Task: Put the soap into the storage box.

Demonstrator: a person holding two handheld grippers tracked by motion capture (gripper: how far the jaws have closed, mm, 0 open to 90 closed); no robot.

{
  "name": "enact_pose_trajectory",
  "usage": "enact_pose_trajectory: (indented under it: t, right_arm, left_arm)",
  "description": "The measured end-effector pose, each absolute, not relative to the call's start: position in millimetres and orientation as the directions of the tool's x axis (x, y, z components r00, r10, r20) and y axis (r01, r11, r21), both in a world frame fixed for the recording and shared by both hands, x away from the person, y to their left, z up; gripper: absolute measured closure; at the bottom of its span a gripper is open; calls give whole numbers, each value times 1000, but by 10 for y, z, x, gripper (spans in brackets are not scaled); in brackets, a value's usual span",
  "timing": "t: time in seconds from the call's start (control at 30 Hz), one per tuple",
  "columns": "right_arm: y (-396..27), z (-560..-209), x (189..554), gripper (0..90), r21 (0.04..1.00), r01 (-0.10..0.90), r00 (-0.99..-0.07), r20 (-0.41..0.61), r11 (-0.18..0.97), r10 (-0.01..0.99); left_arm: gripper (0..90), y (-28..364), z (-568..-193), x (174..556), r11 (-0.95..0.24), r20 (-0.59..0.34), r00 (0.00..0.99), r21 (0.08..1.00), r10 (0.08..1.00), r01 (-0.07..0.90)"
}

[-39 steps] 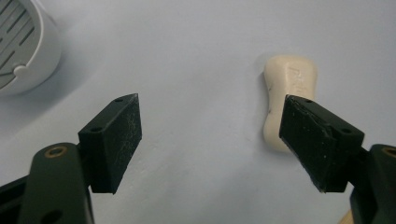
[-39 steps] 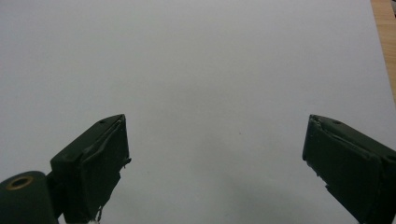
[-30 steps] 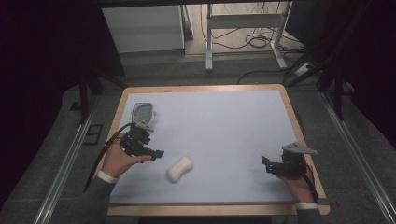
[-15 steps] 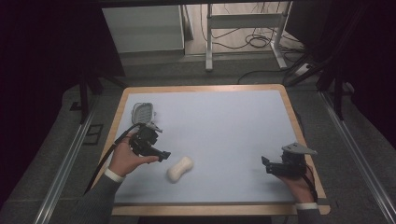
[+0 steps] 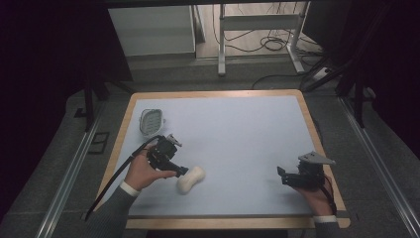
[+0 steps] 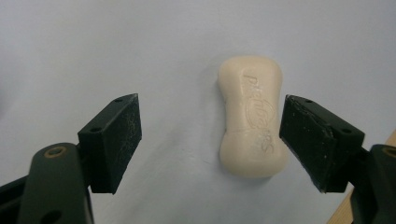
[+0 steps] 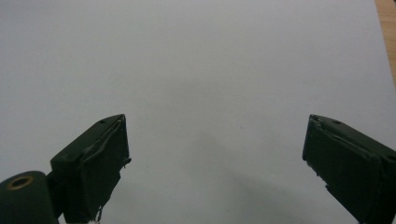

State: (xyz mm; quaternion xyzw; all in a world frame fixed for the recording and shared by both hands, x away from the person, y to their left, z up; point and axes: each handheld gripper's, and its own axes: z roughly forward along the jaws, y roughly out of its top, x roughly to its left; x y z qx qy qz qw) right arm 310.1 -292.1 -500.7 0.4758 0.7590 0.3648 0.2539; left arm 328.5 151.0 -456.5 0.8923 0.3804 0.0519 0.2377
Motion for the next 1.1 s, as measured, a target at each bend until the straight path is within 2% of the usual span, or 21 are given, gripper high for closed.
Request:
enact_pose_trajectory:
  t: [0.83,1.1]
  right_arm:
    - [-2922,-5034,3104,70,791,541,-411,-47,285,911]
    - [-2932,-5036,3104,70,790,543,-407,-49,284,912]
  left_arm:
    - [232,1135,-4955,3261,-674,-96,744,361,661,645]
    - [281,1088,-5068,3275,-681,-99,742,334,663,652]
